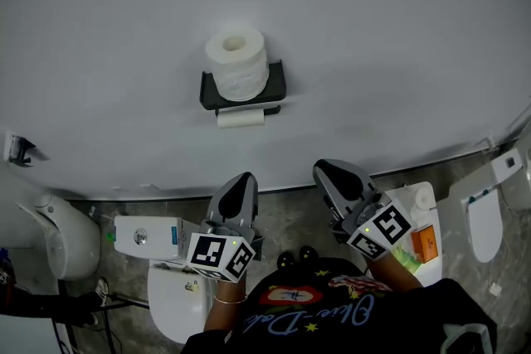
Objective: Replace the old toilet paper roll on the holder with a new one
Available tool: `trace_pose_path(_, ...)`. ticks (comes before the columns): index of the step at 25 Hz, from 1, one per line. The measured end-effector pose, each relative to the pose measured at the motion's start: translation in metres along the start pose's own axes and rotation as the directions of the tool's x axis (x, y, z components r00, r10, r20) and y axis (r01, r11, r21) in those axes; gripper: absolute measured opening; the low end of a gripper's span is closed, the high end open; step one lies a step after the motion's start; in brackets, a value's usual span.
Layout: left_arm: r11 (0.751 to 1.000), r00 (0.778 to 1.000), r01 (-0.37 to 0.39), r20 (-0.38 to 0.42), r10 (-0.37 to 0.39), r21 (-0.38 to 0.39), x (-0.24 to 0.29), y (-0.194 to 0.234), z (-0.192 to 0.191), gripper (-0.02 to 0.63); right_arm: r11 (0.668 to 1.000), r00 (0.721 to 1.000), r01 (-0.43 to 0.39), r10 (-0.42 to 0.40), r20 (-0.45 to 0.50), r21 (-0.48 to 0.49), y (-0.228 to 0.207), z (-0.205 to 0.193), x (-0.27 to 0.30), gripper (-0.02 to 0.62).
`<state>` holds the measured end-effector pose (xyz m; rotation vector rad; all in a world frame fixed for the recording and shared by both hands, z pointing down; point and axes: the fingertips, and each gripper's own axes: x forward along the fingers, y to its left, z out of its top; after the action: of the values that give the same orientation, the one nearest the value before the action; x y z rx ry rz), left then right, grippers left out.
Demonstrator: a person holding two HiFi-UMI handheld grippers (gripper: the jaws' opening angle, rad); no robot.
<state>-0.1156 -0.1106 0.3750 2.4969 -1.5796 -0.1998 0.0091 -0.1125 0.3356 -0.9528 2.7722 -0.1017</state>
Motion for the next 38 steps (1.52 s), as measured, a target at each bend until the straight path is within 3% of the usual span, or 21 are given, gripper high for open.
trace_pose_path(3, 0.968, 0.998, 0.027, 0.066, -0.011, -0.249, 0.016, 0.020, -0.006, -0.001, 1.000, 1.000, 0.011, -0.011, -0.004, -0.005, -0.006, 0.001, -0.002, 0.014)
trace_pose_path(5, 0.914, 0.994, 0.045, 0.113, 0.001, -0.404, 0.027, 0.037, -0.010, 0.070, 0.999, 0.999, 0.031, -0.031, -0.008, -0.033, -0.010, 0.002, -0.005, 0.014)
trace_pose_path(7, 0.799, 0.979, 0.118, 0.203, 0.006, -0.589, 0.041, 0.052, -0.008, 0.124, 0.996, 0.998, 0.056, -0.057, -0.015, -0.063, -0.016, 0.004, -0.008, 0.014)
trace_pose_path(9, 0.674, 0.955, 0.201, 0.295, 0.025, -0.710, 0.054, 0.065, -0.004, 0.156, 0.994, 0.997, 0.075, -0.077, -0.020, -0.076, -0.022, 0.006, -0.012, 0.014)
trace_pose_path(10, 0.638, 0.946, 0.226, 0.321, 0.035, -0.736, 0.061, 0.070, -0.002, 0.162, 0.993, 0.996, 0.086, -0.088, -0.020, -0.081, -0.025, 0.007, -0.013, 0.014)
trace_pose_path(11, 0.623, 0.941, 0.238, 0.337, 0.043, -0.745, 0.067, 0.074, 0.000, 0.170, 0.991, 0.995, 0.098, -0.100, -0.018, -0.086, -0.028, 0.008, -0.015, 0.014)
trace_pose_path(15, 0.627, 0.937, 0.238, 0.346, 0.053, -0.741, 0.085, 0.083, 0.007, 0.172, 0.985, 0.990, 0.138, -0.140, -0.007, -0.106, -0.038, 0.012, -0.021, 0.014)
trace_pose_path(29, 0.588, 0.933, 0.252, 0.354, 0.062, -0.768, 0.118, 0.102, 0.007, 0.171, 0.972, 0.982, 0.187, -0.190, -0.008, -0.142, -0.058, 0.014, -0.017, 0.014)
trace_pose_path(33, 0.583, 0.935, 0.271, 0.352, 0.028, -0.766, 0.125, 0.092, 0.007, 0.165, 0.968, 0.977, 0.208, -0.212, -0.013, -0.141, -0.061, 0.013, -0.022, 0.014)
trace_pose_path(38, 0.562, 0.939, 0.318, 0.334, -0.078, -0.763, 0.151, 0.055, -0.003, 0.161, 0.956, 0.966, 0.256, -0.259, -0.005, -0.144, -0.069, 0.015, -0.039, 0.014)
